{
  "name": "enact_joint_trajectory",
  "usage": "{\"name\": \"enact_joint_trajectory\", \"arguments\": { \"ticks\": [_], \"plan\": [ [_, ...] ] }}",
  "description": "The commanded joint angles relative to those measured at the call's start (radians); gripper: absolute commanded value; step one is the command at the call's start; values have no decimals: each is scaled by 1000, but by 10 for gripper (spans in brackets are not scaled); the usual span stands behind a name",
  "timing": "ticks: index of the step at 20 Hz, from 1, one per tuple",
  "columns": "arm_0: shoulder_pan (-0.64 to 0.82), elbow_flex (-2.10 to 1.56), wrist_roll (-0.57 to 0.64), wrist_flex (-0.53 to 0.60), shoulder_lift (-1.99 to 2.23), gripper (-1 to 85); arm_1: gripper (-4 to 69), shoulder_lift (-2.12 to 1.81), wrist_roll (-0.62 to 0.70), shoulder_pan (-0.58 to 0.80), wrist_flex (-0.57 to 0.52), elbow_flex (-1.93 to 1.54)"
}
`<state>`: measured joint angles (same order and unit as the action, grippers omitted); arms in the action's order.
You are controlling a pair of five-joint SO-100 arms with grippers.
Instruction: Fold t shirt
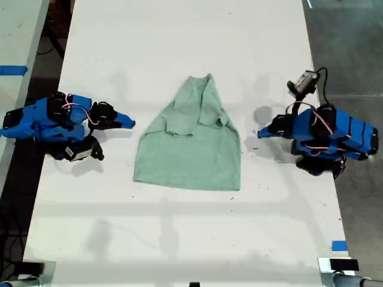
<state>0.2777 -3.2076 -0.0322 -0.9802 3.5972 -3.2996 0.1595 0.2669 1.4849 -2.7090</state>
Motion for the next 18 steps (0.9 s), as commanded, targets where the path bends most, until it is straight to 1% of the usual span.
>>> {"name": "enact_joint_trajectory", "arguments": {
  "ticks": [1,2,3,4,9,12,15,16,18],
  "plan": [
    [11,-9,-9,-3,9,1,103,454,-84,-100,-21,298],
    [11,-9,-9,-3,9,1,139,595,-114,-130,-26,387],
    [8,-9,-9,-3,9,1,155,719,-138,-150,-31,459],
    [8,-9,-11,-3,9,1,239,822,-140,-172,-61,506],
    [5,-9,-9,-3,9,1,248,1227,-241,-249,-186,623],
    [3,-9,-9,-5,9,1,220,1368,-261,-258,-253,638],
    [2,-9,-9,-5,9,1,169,1430,-255,-258,-371,580],
    [2,-9,-9,-5,9,1,154,1453,-258,-264,-396,565],
    [2,-9,-11,-5,9,1,114,1471,-275,-275,-407,549]
  ]
}}
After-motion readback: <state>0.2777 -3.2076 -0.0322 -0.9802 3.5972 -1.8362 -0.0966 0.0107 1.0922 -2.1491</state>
